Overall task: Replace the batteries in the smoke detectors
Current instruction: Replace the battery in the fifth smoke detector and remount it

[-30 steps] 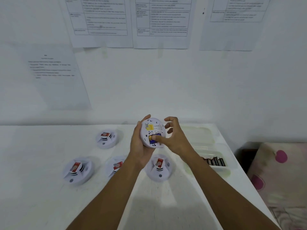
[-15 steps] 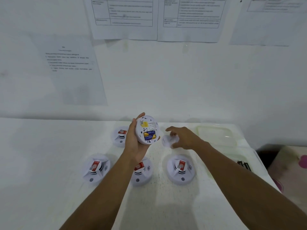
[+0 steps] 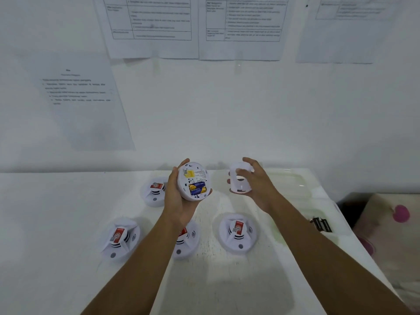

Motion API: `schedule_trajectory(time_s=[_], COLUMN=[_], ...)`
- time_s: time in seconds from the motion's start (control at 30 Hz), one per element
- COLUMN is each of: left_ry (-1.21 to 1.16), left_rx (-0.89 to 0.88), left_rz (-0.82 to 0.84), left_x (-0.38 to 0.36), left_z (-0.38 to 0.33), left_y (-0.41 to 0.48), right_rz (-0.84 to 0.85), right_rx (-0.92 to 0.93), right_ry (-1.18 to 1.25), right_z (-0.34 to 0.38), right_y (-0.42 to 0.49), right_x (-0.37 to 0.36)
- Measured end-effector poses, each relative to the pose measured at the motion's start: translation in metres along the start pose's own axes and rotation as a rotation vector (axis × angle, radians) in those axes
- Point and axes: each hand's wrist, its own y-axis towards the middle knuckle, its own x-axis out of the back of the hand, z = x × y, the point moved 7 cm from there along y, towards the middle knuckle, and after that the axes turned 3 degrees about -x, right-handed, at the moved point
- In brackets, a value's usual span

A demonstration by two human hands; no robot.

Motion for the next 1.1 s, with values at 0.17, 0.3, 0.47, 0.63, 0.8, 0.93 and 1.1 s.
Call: schedule_trajectory(time_s=[0.17, 0.3, 0.47, 0.63, 0.8, 0.93, 1.1], left_ry=[0.014, -0.028, -0.077, -0.091, -0.048, 0.017, 0.099], left_rx=[0.028, 0.046, 0.102, 0.127, 0.110, 0.082, 0.011], left_rz=[0.038, 0.073, 0.111, 0.096, 0.073, 0.080, 0.081], left_x=[-0.017, -0.035, -0.057, -0.058, -0.057, -0.060, -0.058], left_z=[0.015, 0.025, 0.043, 0.049, 0.047, 0.045, 0.045], left_y=[-0.008, -0.014, -0.027, -0.036, -0.043, -0.047, -0.050], right_rz=[-0.094, -0.061, -0.060, -0.253, -0.276, -0.303, -0.360], right_rx=[0.158, 0.234, 0.380, 0.571, 0.682, 0.682, 0.660], right_ry=[-0.196, -0.400, -0.540, -0.708, -0.899, -0.931, -0.873], right_z=[0.019, 0.031, 0.031, 0.029, 0.024, 0.024, 0.023], right_y=[-0.022, -0.043, -0.063, -0.076, -0.090, -0.096, -0.103], right_x=[-0.012, -0.029, -0.052, -0.049, -0.053, -0.053, -0.052])
